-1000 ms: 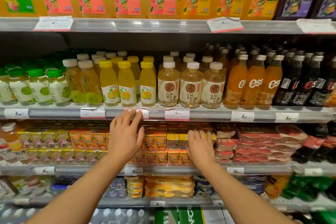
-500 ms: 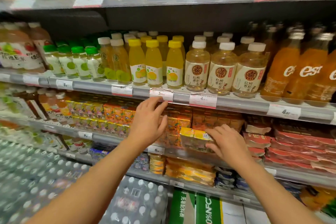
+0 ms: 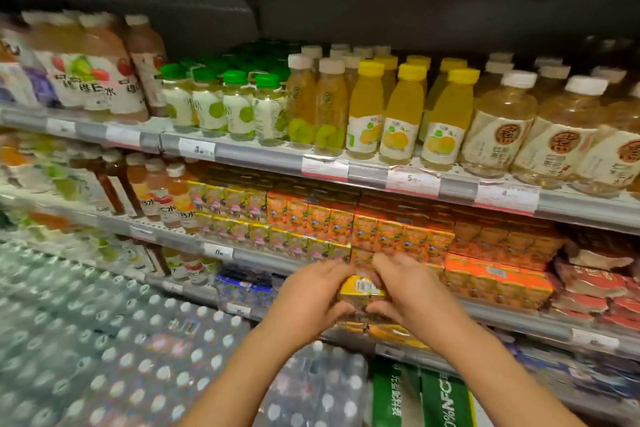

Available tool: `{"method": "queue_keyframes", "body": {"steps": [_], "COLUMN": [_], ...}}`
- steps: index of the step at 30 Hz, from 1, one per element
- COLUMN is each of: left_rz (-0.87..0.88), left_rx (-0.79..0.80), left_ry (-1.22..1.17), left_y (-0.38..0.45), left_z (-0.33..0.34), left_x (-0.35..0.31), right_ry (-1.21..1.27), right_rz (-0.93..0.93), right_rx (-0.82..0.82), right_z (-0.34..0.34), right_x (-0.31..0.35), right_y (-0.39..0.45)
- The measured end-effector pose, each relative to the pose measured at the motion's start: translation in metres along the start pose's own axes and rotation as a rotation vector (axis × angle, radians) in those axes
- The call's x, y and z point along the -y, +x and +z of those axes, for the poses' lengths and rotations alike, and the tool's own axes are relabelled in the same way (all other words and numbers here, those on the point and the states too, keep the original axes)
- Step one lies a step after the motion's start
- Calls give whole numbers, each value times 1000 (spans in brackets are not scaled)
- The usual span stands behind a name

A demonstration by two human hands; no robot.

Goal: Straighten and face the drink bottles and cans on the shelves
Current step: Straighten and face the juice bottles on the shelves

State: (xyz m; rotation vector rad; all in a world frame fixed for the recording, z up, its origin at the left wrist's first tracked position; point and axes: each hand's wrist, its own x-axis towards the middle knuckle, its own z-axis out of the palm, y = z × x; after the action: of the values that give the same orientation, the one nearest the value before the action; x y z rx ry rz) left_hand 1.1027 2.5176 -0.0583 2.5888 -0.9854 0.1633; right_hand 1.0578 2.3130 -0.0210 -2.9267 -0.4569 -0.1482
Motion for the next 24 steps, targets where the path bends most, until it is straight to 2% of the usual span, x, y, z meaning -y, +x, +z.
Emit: {"method": "queue_keyframes", "body": {"steps": [3,5,6,8,10,14,16,21,24], "left_rz": [-26,-39,-48,-82,-119,-172,-196,-269,-283], "left_rx": [-32,-36,-37,-29,12,25,3,-56,-91], "left_ry": [-89,-117,-121,-123,-106,-125,-138,-182,-174], "left_y": [-18,-30,-36,-48,-61,-90,-104,-130,-138], "left_z": [-6,-10,-11,-14,-15,-12,-15,-26,-32], "left_x": [37,60,72,96,116,144,153,171,174], "right_ry": [-12,74,158,263,107,-247,-295,-299,-278], "right_rz": [-76,-73,-51,14,87,232,253,246,170], "right_rx": [50,95,87,-35,-142,-37,-41,-222,-176], "right_z": [7,6,5,5,11,36,52,68,64], "right_x": [30,41,45,48,46,51,56,61,58], "right_y": [23,40,50,75,109,163,172,172,170]}}
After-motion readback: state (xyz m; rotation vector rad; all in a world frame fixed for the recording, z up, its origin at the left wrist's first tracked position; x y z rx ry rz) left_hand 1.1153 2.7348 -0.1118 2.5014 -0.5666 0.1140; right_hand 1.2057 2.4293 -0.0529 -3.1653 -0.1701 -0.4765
